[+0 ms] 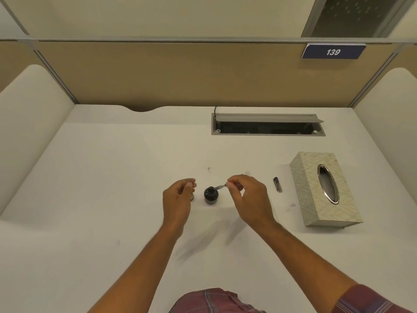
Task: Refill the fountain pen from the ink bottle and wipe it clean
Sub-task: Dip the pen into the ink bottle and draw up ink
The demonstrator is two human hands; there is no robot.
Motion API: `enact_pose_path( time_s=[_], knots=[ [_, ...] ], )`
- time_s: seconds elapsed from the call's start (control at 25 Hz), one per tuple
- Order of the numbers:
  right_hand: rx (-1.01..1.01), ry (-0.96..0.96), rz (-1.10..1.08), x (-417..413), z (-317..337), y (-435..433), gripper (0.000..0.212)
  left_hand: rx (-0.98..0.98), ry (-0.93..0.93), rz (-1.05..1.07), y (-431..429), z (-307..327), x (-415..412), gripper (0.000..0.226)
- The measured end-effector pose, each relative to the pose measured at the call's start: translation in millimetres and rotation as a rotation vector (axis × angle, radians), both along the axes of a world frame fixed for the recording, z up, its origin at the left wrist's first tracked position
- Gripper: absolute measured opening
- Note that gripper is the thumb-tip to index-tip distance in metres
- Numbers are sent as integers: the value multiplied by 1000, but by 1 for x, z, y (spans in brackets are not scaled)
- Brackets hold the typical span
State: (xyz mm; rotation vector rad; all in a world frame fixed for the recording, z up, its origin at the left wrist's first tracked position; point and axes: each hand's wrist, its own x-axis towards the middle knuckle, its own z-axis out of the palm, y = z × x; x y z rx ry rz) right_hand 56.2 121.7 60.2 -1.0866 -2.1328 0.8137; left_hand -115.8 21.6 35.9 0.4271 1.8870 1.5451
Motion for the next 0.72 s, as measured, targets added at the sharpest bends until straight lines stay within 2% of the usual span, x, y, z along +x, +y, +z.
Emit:
enact_pose_path(
  time_s=[0.2, 0.32, 0.52, 0.72],
  knots=[
    [4, -156, 105, -17, -3, 10, 10, -71, 202, -308, 11, -10, -8, 32],
    [44, -325, 164, -29, 3, 19, 16, -68, 278, -459, 17, -20, -11, 33],
    [114, -546, 251, -49, 20, 39, 25, -63, 275, -553, 29, -35, -20, 28],
    [174, -627, 298, -57, 24, 48, 16, -70, 250, -580, 38, -39, -20, 29]
  ],
)
